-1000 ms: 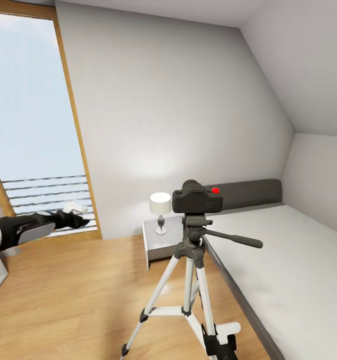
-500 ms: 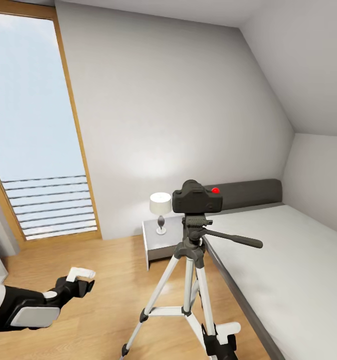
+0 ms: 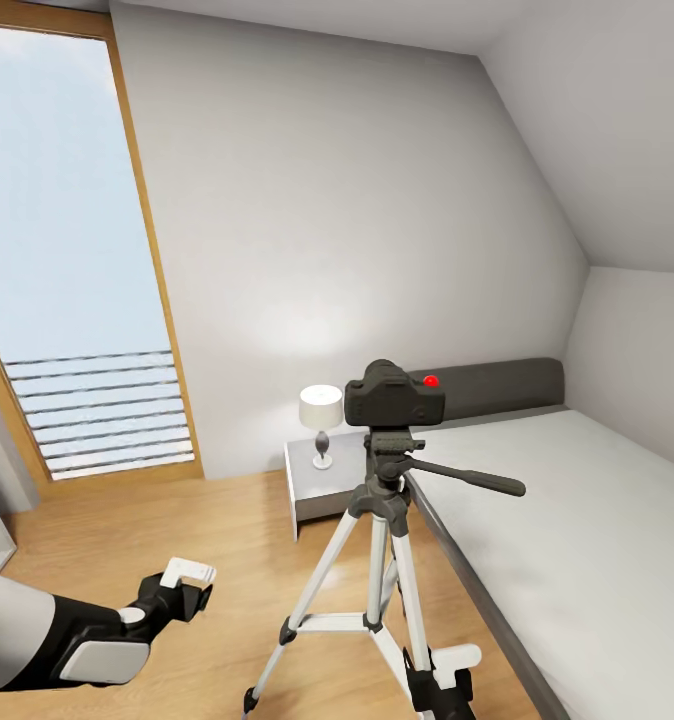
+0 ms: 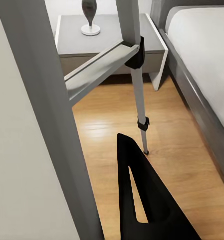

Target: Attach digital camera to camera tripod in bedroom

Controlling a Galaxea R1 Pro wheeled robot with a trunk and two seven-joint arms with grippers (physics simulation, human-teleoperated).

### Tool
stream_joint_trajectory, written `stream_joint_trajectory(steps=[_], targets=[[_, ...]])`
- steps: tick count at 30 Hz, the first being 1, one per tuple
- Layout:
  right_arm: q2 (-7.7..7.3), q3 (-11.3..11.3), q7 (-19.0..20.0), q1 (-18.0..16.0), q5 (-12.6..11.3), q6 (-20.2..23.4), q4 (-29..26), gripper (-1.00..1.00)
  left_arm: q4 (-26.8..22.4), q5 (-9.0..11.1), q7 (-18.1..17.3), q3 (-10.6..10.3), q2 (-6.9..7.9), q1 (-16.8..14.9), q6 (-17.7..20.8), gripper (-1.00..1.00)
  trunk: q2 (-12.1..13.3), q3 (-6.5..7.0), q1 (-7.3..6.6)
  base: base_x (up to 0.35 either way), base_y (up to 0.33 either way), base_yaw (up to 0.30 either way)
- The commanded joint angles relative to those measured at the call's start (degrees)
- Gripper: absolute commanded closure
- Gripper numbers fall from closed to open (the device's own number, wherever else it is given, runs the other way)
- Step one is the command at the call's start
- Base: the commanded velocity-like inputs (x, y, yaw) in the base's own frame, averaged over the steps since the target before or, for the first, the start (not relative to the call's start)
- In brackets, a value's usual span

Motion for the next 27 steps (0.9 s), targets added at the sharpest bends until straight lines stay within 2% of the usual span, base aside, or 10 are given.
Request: stream_joint_trajectory(steps=[1,27], targets=[[-0.28,0.80,-0.77,0.02,-1.74,0.51,0.96,1.00,0.16,0.35,0.06,-0.19,-0.03,-0.08,-0.38,-1.00,0.00,-0.04,0.04,0.000,0.000,0.000],[-0.28,0.83,-0.77,0.02,-1.76,0.42,0.94,1.00,-0.33,0.32,0.06,-0.21,-0.34,-0.03,-0.40,-1.00,0.00,-0.04,0.04,0.000,0.000,0.000]])
